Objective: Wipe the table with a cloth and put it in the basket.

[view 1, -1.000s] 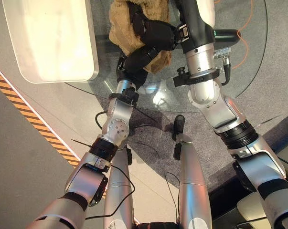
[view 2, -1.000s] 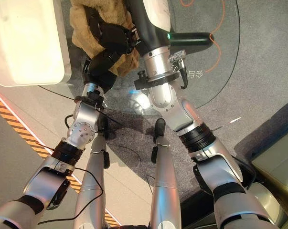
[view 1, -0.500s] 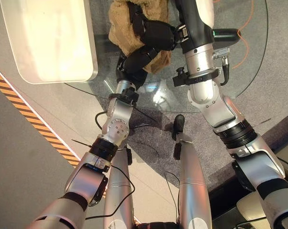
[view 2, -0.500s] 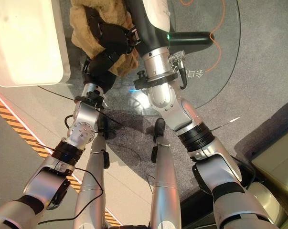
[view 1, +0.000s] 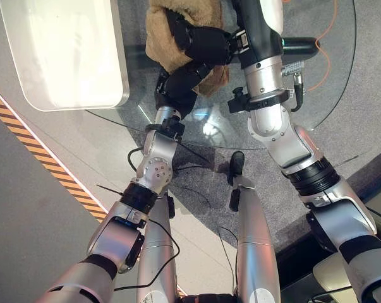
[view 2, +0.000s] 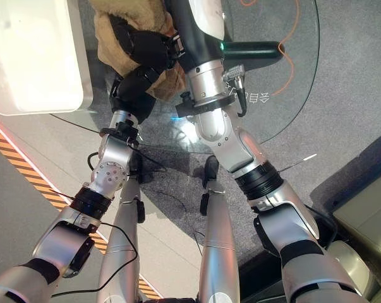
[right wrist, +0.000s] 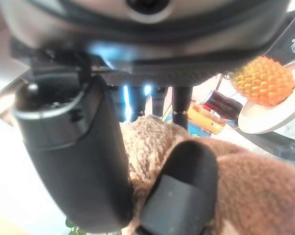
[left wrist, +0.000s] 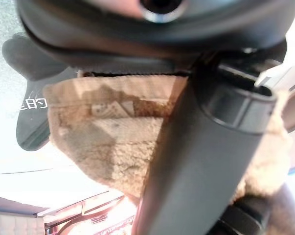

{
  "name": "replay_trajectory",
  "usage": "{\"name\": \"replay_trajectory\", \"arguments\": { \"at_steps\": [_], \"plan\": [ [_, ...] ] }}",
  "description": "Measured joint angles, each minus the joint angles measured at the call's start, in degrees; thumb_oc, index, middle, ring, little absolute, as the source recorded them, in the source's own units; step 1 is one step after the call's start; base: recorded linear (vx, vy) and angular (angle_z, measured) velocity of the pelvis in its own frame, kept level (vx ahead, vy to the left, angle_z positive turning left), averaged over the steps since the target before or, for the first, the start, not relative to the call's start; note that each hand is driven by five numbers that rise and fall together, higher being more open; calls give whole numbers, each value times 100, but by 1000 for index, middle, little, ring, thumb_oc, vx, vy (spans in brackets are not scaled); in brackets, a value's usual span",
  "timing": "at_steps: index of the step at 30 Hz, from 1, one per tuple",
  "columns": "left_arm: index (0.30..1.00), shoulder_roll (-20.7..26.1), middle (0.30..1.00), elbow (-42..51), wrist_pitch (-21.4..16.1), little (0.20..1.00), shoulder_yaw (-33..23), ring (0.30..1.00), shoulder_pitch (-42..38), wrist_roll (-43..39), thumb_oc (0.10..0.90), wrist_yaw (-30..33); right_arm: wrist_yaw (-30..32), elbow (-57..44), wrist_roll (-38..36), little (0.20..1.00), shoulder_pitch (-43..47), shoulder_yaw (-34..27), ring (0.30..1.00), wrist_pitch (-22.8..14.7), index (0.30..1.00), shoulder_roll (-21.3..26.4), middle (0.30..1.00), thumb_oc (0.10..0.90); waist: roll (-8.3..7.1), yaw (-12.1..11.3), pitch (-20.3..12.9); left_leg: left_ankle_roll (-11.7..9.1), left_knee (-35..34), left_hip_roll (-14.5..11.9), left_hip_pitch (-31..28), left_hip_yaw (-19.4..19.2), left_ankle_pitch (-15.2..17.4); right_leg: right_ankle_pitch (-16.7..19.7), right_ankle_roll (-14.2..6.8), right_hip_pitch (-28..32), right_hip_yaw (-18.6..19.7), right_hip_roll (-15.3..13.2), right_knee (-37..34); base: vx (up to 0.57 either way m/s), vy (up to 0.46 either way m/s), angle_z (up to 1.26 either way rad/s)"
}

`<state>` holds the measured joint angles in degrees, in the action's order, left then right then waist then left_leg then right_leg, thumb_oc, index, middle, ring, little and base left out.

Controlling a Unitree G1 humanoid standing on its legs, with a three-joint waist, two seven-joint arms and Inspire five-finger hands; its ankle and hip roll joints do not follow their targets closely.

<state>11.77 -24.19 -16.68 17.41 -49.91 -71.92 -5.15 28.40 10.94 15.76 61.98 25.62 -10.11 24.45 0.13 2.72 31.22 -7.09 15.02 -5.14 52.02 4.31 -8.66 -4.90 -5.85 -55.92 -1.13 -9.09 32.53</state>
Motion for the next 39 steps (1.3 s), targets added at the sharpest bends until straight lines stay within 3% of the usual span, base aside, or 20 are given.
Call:
{"name": "replay_trajectory", "arguments": {
  "at_steps": [21,26,33,39],
  "plan": [
    [300,45,300,-221,-1,200,-12,300,-156,139,100,-63,59,146,-113,900,84,-18,900,21,900,131,900,800,0,6,0,0,-14,-2,29,-5,0,-10,0,-40,1,1,0,0,0,0],
    [300,118,300,-219,0,200,-115,300,-193,288,100,-56,-378,-479,-677,900,79,-225,900,533,900,396,900,800,0,60,0,0,-26,-6,56,-29,3,-16,1,-80,16,4,-7,0,0,0],
    [300,173,300,-219,0,200,-265,300,-206,352,100,-2,-610,-605,-924,900,75,-519,900,864,900,526,900,800,-1,109,1,9,-32,-26,67,-42,9,-13,3,-84,19,23,-35,0,0,0],
    [300,224,300,-219,0,200,-349,300,-209,358,100,91,-742,-606,-1088,900,73,-538,900,892,900,527,900,800,-4,189,2,11,-32,-26,74,-43,11,-13,3,-83,18,22,-44,0,0,0]
  ]
}}
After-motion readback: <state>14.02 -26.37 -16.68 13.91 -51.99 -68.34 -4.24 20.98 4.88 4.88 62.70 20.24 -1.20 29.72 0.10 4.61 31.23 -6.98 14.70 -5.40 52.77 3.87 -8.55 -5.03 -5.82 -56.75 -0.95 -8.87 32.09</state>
